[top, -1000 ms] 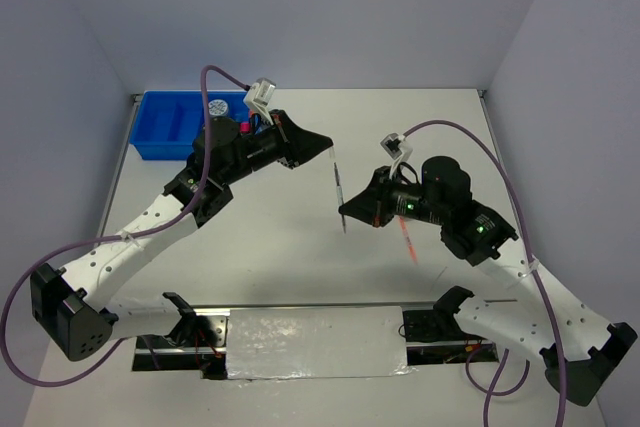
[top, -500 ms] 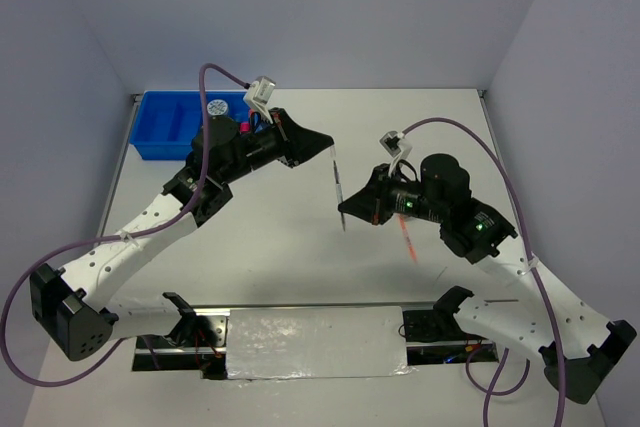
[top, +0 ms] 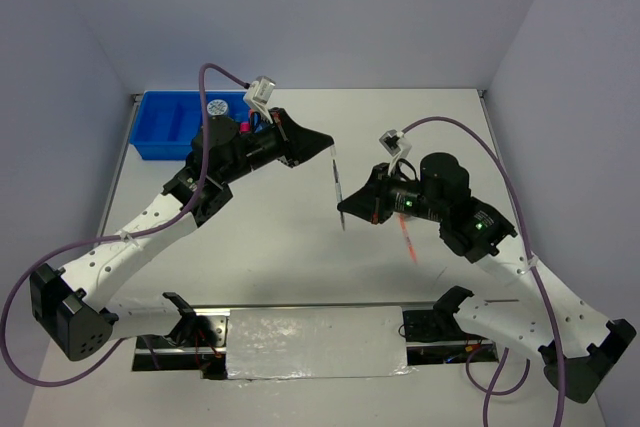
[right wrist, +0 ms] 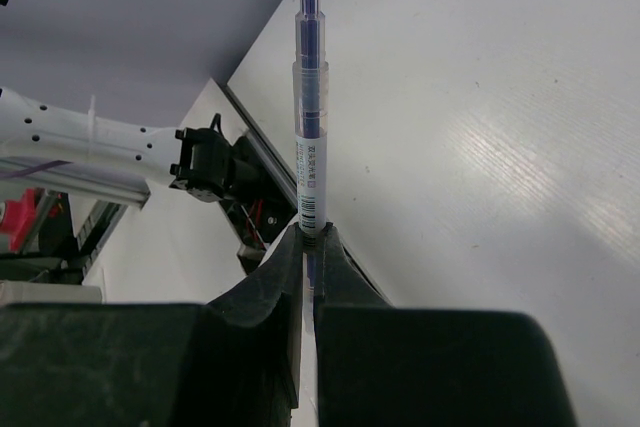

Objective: Sort the stationery into containers
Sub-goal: Close the pen cap on the pen.

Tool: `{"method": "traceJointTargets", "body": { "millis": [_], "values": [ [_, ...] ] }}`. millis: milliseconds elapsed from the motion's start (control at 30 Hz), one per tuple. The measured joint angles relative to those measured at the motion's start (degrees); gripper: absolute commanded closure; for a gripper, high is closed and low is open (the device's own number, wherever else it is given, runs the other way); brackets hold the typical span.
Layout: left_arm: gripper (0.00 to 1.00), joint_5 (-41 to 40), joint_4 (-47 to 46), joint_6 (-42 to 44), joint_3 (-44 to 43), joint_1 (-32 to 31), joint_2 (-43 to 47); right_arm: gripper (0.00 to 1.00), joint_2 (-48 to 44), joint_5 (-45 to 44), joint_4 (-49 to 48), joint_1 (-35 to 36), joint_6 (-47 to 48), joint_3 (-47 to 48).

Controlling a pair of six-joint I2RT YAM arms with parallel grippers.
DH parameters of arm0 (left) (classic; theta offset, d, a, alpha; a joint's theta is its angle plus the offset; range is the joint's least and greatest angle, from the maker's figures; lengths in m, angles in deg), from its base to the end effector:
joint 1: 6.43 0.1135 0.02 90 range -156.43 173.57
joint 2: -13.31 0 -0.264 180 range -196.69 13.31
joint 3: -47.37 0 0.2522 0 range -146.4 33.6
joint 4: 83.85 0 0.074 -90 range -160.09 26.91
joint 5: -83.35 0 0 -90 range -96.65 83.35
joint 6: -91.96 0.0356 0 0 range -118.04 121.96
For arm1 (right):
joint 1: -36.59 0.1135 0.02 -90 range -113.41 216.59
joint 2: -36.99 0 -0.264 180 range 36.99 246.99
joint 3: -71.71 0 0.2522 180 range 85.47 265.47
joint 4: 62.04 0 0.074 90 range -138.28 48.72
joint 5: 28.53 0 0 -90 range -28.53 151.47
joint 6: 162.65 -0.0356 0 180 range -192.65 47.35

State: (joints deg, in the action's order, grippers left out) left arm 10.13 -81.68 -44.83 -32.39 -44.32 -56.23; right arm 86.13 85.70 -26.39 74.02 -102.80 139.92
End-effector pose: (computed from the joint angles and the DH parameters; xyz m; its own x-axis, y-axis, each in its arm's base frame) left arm 0.2170 -0.1819 0.4207 -0.5173 -0.4816 -0.7074 0.6376 0.3344 -0.6940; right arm 0.1402 0.1257 0.3652 -0.6312 0.0937 -0.7699 -0.6355 0.5066 0.5826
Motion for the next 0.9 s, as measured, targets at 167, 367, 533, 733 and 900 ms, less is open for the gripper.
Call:
{"method": "traceJointTargets", "body": {
  "millis": [167, 367, 533, 733, 900],
  "values": [
    [1.0, 0.0, 0.02, 0.0, 0.0, 0.0, 0.0, 1.0, -0.02, 0.02, -0.02, 0.04, 0.0, 0.33],
    [1.0, 0.0, 0.02, 0.0, 0.02, 0.0, 0.0, 1.0, -0.07, 0.0, -0.02, 0.04, 0.0, 0.33],
    [1.0, 0.02, 0.0, 0.02, 0.02, 0.0, 0.0, 1.0, -0.07, 0.0, 0.0, 0.04, 0.0, 0.46],
    [1.0, 0.13, -0.04, -0.04, 0.28, 0.0, 0.0, 1.0, -0.07, -0.04, 0.0, 0.04, 0.02, 0.76],
    [1.0, 0.07, -0.04, -0.09, 0.92, 0.07, 0.0, 1.0, -0.07, -0.11, 0.55, 0.07, 0.04, 0.83]
  ]
}}
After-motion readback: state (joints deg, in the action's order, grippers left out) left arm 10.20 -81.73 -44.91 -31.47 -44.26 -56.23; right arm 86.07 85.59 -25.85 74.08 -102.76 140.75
